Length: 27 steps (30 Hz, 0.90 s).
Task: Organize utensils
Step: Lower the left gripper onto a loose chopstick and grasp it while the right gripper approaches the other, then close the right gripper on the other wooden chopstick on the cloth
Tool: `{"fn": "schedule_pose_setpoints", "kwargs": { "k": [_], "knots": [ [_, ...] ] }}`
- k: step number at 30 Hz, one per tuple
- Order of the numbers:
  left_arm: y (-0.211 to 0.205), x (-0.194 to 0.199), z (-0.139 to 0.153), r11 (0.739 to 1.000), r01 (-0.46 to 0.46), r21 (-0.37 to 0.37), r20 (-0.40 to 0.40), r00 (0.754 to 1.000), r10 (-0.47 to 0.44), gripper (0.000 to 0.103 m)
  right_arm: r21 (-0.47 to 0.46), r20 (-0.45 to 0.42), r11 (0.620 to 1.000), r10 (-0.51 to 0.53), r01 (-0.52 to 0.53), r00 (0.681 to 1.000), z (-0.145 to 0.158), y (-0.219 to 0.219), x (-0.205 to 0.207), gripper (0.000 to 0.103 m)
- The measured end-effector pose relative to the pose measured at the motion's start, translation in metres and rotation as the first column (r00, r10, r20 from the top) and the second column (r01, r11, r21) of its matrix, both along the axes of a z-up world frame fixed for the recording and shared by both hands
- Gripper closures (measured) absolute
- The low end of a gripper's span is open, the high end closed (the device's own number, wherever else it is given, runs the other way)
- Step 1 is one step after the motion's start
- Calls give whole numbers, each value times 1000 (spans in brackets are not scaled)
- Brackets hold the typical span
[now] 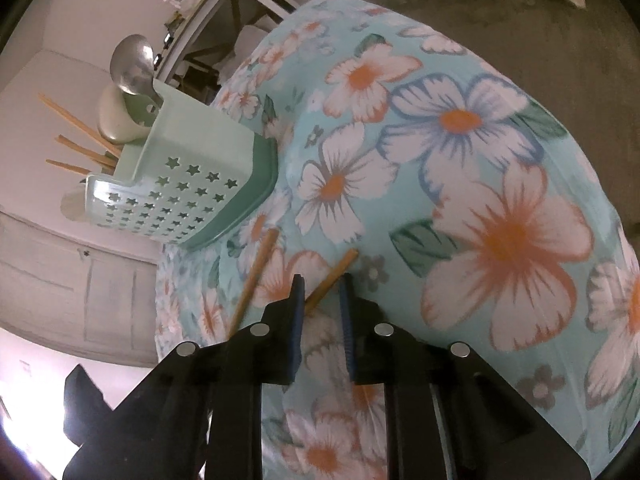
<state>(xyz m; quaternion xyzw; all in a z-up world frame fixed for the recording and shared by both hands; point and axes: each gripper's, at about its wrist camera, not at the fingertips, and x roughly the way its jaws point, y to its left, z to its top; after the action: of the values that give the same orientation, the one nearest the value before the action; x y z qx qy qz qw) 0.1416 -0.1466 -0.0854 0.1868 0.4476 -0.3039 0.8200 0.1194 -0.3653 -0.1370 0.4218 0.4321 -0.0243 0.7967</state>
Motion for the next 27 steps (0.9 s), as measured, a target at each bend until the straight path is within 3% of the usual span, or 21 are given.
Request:
{"fn": "schedule_pose_setpoints", "kwargs": {
  "k": [8,14,19,23,27],
  "knots": [
    [41,-8,1,979,-164,-121,-183,973,140,94,-147,0,985,92,-91,996,8,27,30,89],
    [78,-14,2,951,-275,-144,-233,943,238,95,-256,-20,939,233,-230,972,15,69,49,92],
    [93,-13,9,933,-305,-188,-259,932,253,94,-311,-38,899,314,-310,949,16,99,47,95],
    [97,-1,20,926,-302,-226,-250,937,245,77,-310,-44,892,333,-330,942,12,105,41,95],
    [78,25,27,940,-255,-227,-243,949,199,69,-277,-43,901,336,-334,941,9,98,36,95]
  ]
}}
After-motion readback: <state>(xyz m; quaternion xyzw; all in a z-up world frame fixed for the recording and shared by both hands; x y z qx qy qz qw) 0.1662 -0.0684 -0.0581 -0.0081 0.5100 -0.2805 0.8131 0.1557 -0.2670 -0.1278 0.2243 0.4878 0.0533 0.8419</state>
